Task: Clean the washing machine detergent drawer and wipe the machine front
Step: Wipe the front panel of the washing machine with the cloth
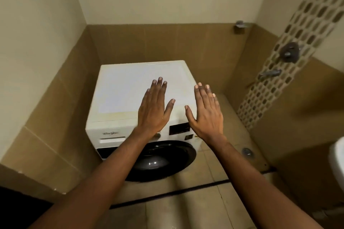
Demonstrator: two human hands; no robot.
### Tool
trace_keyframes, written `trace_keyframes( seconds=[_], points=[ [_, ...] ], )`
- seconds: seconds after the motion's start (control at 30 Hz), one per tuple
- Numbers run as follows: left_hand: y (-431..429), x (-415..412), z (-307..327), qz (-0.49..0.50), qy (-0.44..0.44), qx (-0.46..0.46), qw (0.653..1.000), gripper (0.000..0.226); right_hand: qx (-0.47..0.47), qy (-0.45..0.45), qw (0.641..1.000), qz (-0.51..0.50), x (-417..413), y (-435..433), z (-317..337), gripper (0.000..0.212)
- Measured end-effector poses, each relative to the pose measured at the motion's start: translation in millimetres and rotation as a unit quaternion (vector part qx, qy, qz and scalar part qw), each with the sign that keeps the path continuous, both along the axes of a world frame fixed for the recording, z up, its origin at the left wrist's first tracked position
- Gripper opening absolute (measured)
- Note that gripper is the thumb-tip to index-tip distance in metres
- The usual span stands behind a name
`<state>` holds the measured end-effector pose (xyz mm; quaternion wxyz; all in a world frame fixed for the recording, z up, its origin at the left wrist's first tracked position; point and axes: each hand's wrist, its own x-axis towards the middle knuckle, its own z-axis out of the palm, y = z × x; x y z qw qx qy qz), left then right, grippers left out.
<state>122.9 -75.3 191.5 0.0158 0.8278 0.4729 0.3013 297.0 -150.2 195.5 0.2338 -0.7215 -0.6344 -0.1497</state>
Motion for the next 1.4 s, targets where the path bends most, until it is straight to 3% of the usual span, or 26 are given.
trace_keyframes(
  seconds=[0.33, 0.63, 0.9, 1.23, 1.4],
  points=[
    [-101, 135, 37, -0.106, -0.02, 0.038, 0.993, 0.065, 0.044, -0.021, 0.996, -0.079, 119, -133, 35, 0.068],
    [-165, 273, 42, -0.245, -0.012, 0.044, 0.968, 0.065, 0.063, -0.02, 0.975, -0.212, 228, -231, 44, 0.07],
    [-200, 414, 37, -0.374, -0.013, 0.039, 0.927, 0.065, 0.052, -0.015, 0.934, -0.354, 334, -300, 33, 0.067],
    [-246, 584, 33, -0.525, -0.004, 0.03, 0.85, 0.065, 0.076, 0.004, 0.848, -0.525, 438, -366, 25, 0.066],
    [-281, 644, 26, -0.575, -0.003, 0.023, 0.818, 0.065, 0.074, 0.01, 0.821, -0.566, 474, -402, 20, 0.065]
  ],
)
